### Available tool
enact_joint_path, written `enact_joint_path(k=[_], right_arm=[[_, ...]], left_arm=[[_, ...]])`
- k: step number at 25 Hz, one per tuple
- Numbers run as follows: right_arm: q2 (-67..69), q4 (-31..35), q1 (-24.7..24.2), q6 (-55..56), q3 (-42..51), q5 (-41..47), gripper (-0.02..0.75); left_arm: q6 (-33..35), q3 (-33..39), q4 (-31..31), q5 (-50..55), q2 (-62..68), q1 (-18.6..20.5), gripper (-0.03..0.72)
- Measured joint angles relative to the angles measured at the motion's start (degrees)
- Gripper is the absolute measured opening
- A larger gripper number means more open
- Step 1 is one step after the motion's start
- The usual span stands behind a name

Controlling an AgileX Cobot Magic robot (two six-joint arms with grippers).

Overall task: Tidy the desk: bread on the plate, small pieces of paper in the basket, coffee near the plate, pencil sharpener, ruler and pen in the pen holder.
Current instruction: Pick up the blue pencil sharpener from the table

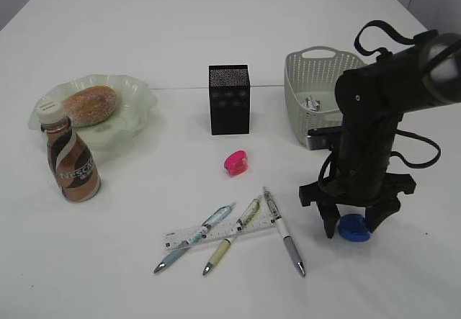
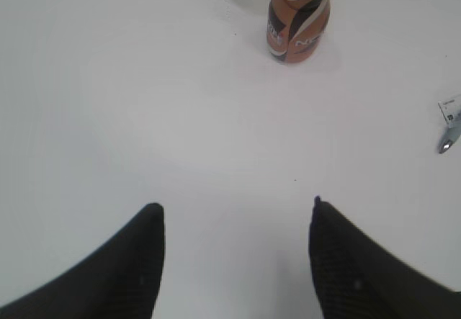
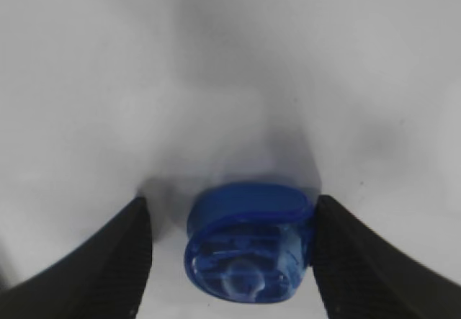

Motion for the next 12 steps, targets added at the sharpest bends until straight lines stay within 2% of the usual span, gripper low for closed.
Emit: enact_joint_path(k=[3,5,8,12], right_arm=[[0.0,0.13,0.0,0.0,0.0,0.0,0.501],[0.0,0.54,0.0,0.0,0.0,0.0,0.464],[0.13,1.47,0.0,0.0,0.0,0.0,0.361],[0.26,1.73,0.0,0.0,-0.72,0.38,0.339]], left_arm=[[0.0,0.0,0.0,0.0,0.0,0.0,0.465],[0.0,0.0,0.0,0.0,0.0,0.0,0.465],[0.0,0.0,0.0,0.0,0.0,0.0,0.465],[0.0,0.0,0.0,0.0,0.0,0.0,0.465]])
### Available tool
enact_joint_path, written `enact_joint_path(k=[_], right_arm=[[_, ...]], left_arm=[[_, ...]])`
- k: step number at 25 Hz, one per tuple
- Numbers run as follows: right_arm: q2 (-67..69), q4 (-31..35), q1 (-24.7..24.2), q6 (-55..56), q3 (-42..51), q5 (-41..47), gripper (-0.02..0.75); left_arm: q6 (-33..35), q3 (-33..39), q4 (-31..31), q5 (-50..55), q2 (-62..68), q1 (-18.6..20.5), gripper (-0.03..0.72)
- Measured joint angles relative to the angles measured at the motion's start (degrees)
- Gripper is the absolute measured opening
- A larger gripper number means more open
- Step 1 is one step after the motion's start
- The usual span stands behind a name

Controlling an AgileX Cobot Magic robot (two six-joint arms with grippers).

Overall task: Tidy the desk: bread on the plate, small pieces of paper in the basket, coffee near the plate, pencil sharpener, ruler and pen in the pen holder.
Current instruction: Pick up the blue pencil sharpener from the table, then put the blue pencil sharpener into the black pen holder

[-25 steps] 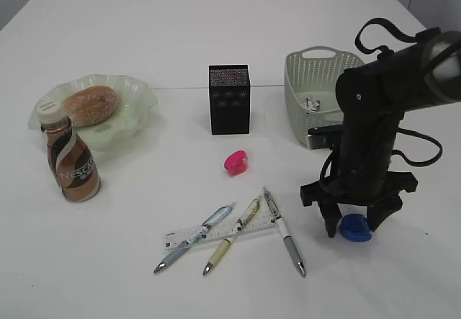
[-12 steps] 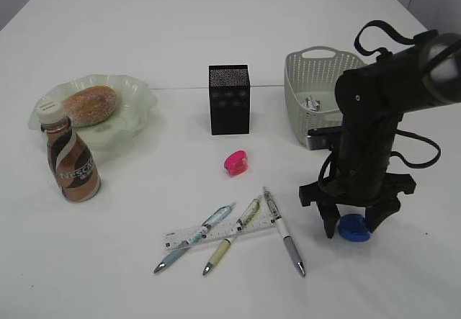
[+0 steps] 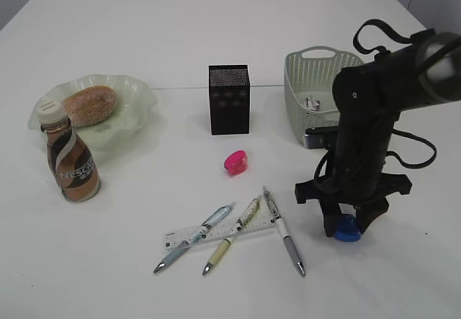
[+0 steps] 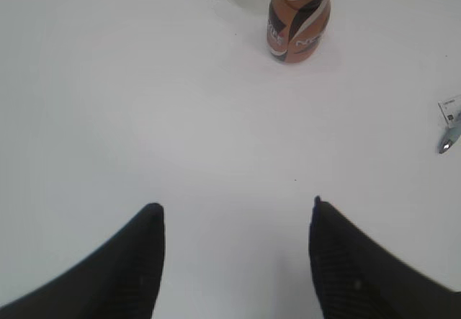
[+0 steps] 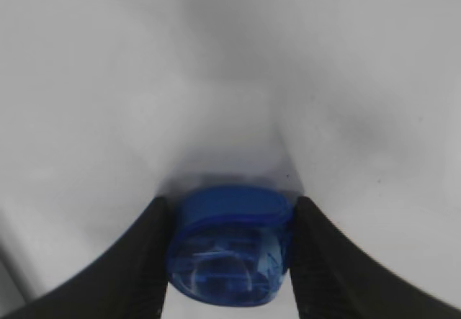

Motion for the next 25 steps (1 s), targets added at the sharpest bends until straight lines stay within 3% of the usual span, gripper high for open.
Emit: enact_joint_path(k=[7,11,17,21,25], right_arm=[[0.47,0.95,0.0,-1.85,-9.45,4.9,0.337],[0.47,5.03,0.0,-4.91,-16.09,9.16,0.337],[0.47,7.0,2.75,-6.78,-24.16,13.42,0.337],[0.51,7.22,3.98,-7.8,-29.68,12.89,0.337],[0.61,7.22,4.11,-8.19,-34.63,6.99,0.337]], left_arm=[[-0.1,0.0,0.0,0.0,0.0,0.0,0.465],[-0.1,0.0,0.0,0.0,0.0,0.0,0.465],[-0.33,0.0,0.04,0.0,0.0,0.0,0.465],[-0.33,0.0,0.04,0.0,0.0,0.0,0.465],[-0.43,0.0,0.04,0.0,0.0,0.0,0.465]])
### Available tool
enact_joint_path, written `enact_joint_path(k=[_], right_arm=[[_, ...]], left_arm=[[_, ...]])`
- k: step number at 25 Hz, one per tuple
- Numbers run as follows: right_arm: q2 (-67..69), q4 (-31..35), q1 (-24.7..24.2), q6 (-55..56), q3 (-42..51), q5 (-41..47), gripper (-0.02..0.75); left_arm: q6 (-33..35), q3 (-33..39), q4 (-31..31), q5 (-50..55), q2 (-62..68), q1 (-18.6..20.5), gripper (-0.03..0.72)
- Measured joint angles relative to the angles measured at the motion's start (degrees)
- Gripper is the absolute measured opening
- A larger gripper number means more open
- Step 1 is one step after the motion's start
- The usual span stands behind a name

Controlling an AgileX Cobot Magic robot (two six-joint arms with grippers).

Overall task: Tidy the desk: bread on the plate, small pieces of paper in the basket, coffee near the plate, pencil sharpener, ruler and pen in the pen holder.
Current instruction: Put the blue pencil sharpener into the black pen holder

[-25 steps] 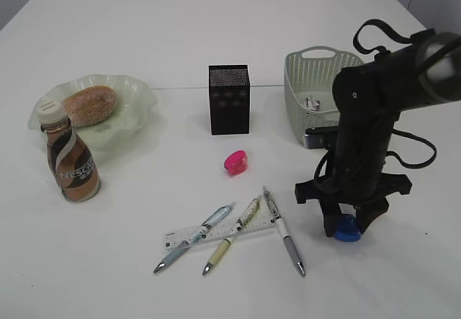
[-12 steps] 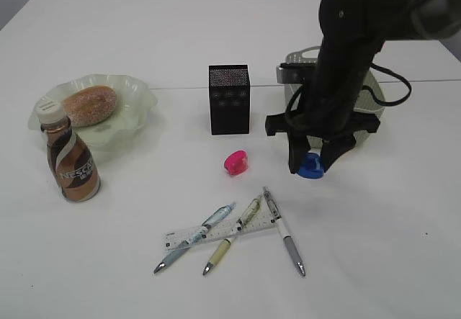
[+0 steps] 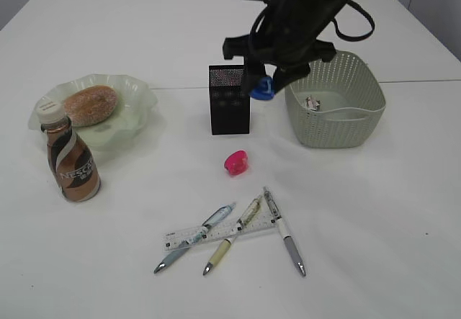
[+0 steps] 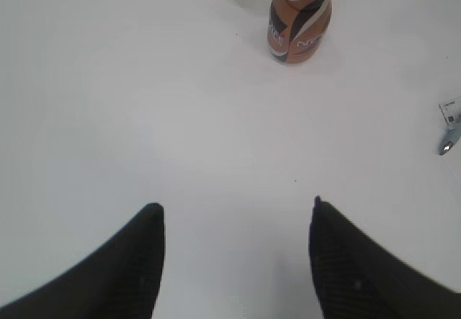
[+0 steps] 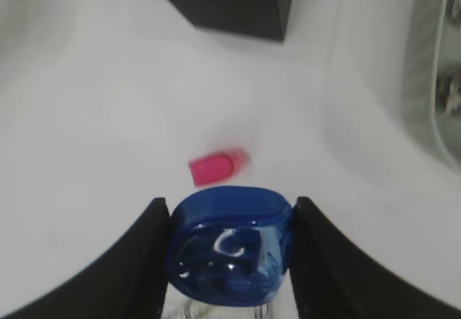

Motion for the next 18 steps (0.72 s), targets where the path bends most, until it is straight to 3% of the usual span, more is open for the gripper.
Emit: enact_joint_path(k=[9,18], right_arm=[[3.47,1.07,0.0,-0.88,-3.98,-16.74,0.337],[9.77,0.73,0.0,-3.77,-5.17,-27.9,0.337]], left_arm=[[0.0,0.0,0.09,0.0,0.0,0.0,0.465],[0.0,0.0,0.09,0.0,0.0,0.0,0.465]])
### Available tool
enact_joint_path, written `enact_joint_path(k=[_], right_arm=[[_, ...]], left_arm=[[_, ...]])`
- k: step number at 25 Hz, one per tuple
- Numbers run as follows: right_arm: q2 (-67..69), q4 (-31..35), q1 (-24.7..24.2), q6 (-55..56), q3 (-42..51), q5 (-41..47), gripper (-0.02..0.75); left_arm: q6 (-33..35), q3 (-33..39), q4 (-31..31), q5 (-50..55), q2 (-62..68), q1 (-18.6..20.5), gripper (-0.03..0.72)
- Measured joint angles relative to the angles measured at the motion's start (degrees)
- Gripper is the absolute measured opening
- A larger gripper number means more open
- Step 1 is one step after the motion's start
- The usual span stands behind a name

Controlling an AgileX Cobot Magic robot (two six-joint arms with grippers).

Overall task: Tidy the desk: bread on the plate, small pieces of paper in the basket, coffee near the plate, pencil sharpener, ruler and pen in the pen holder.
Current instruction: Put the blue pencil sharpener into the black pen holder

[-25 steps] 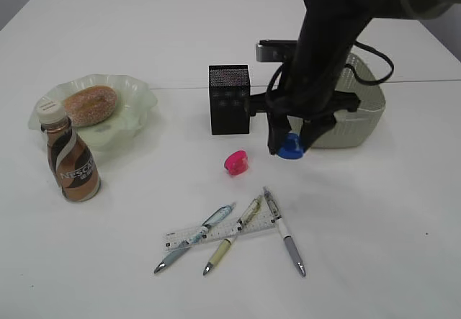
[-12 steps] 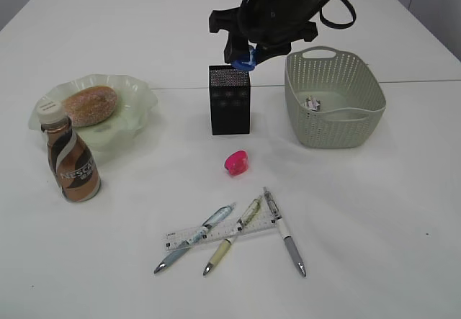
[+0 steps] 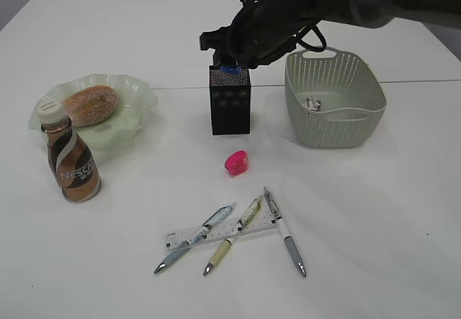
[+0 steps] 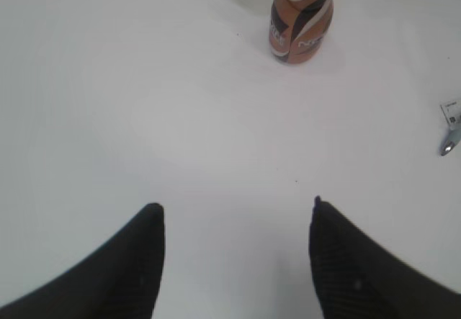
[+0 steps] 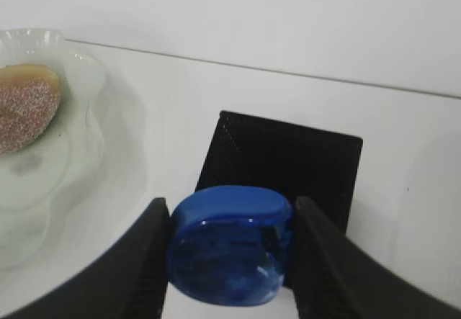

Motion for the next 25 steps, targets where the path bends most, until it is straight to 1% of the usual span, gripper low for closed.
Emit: enact_joint_path(k=[4,13,16,25], right_arm=[[1.98,-0.73,0.0,-0.36,-1.81,-3.75,0.337],[6.97,-2.98,0.0,-0.62,-5.29,-7.34,0.337],[8.41,-3.87,0.0,-0.62,-6.83,-7.6,0.337],[8.8,-6.27,0.0,-0.75,-7.34,-6.45,0.337]], left_arm=[[0.0,0.0,0.0,0.0,0.0,0.0,0.465],[0.0,0.0,0.26,0.0,0.0,0.0,0.465],[0.0,0.0,0.71,0.0,0.0,0.0,0.465],[0.0,0.0,1.83,0.12,0.0,0.0,0.465]])
